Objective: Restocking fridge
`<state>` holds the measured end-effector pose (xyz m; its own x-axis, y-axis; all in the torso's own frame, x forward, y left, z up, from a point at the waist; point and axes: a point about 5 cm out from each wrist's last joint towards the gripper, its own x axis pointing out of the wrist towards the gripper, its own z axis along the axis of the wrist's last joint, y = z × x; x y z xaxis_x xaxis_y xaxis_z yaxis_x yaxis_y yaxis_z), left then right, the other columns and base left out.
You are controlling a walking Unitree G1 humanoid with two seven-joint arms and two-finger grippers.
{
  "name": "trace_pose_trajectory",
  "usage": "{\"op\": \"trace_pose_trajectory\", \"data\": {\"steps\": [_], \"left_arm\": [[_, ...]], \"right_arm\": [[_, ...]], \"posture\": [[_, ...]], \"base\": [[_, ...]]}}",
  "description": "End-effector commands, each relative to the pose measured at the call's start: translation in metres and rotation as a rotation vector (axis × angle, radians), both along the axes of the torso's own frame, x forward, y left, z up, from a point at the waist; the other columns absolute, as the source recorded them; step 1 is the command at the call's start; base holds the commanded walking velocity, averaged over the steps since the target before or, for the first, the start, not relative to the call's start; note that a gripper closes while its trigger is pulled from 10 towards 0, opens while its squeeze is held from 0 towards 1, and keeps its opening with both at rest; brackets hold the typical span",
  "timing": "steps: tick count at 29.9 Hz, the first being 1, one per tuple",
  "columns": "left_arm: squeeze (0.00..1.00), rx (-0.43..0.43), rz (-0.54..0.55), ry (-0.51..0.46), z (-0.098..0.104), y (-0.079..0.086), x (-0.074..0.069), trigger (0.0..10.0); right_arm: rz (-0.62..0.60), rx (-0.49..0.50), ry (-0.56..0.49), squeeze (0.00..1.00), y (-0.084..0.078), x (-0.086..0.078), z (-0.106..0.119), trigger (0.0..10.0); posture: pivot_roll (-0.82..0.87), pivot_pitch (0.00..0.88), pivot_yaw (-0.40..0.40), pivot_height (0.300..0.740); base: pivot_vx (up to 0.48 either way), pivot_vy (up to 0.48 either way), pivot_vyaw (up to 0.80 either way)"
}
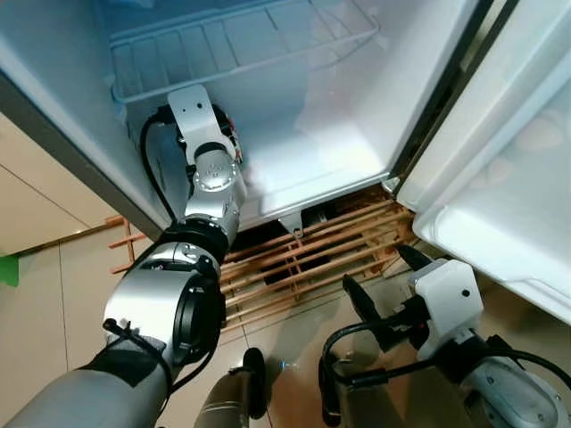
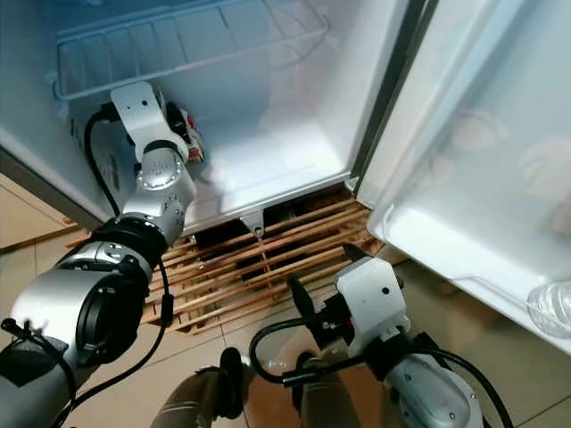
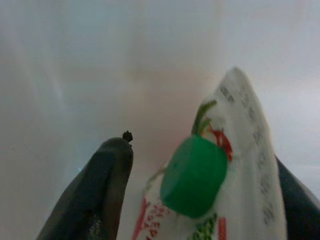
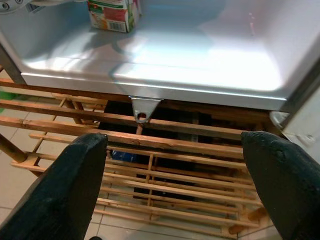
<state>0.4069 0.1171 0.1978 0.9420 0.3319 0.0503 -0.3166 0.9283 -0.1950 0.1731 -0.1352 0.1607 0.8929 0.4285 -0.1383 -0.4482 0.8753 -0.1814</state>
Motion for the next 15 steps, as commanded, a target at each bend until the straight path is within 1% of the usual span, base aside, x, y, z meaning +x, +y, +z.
{"op": "trace_pose_trajectory", "data": {"steps": [1,2,3,4,6,7,12,13,14,15], "left_arm": [[1.0,0.014,-0.027,0.007,-0.001,-0.008,-0.001,10.0],[0.81,0.026,-0.043,-0.009,0.002,-0.013,-0.001,10.0],[0.81,0.039,-0.06,-0.025,0.005,-0.017,-0.001,10.0],[0.85,0.045,-0.071,-0.034,0.006,-0.02,-0.001,10.0],[0.85,0.046,-0.08,-0.046,0.008,-0.022,-0.002,10.0],[1.0,0.05,-0.084,-0.055,0.009,-0.022,-0.002,10.0],[1.0,0.051,-0.107,-0.09,0.013,-0.024,-0.004,10.0],[1.0,0.078,-0.134,-0.12,0.017,-0.023,-0.007,10.0],[1.0,0.078,-0.134,-0.12,0.017,-0.023,-0.007,10.0],[1.0,0.103,-0.156,-0.123,0.018,-0.021,-0.009,10.0]], "right_arm": [[0.006,-0.004,0.013,0.0,0.002,0.0,-0.004,10.0],[0.008,-0.003,0.012,0.0,0.002,0.002,-0.005,10.0],[0.009,-0.001,0.012,0.0,0.003,0.004,-0.005,10.0],[0.009,0.0,0.012,0.0,0.003,0.007,-0.006,10.0],[0.01,0.002,0.012,0.0,0.004,0.008,-0.007,10.0],[0.011,0.003,0.011,0.0,0.004,0.009,-0.008,10.0],[0.005,0.019,0.005,0.0,0.005,0.015,-0.009,10.0],[-0.003,0.041,-0.009,0.0,0.007,0.021,-0.009,10.0],[-0.003,0.041,-0.009,0.0,0.007,0.021,-0.009,10.0],[-0.015,0.06,-0.015,0.0,0.006,0.029,-0.01,10.0]], "posture": [[-0.34,0.248,0.054,0.74],[-0.33,0.244,0.054,0.74],[-0.32,0.236,0.056,0.74],[-0.32,0.229,0.058,0.74],[-0.31,0.225,0.058,0.74],[-0.3,0.216,0.06,0.74],[-0.28,0.191,0.064,0.74],[-0.27,0.167,0.069,0.74],[-0.27,0.167,0.069,0.74],[-0.24,0.135,0.077,0.74]], "base": [[0.0,0.0,0.49],[0.0,0.0,0.5],[0.0,0.0,0.5],[0.0,0.0,0.5],[0.0,0.0,0.5],[0.0,0.0,0.5],[0.0,0.0,0.5],[0.0,0.0,0.49],[0.0,0.0,0.49],[0.0,0.0,0.49]]}}
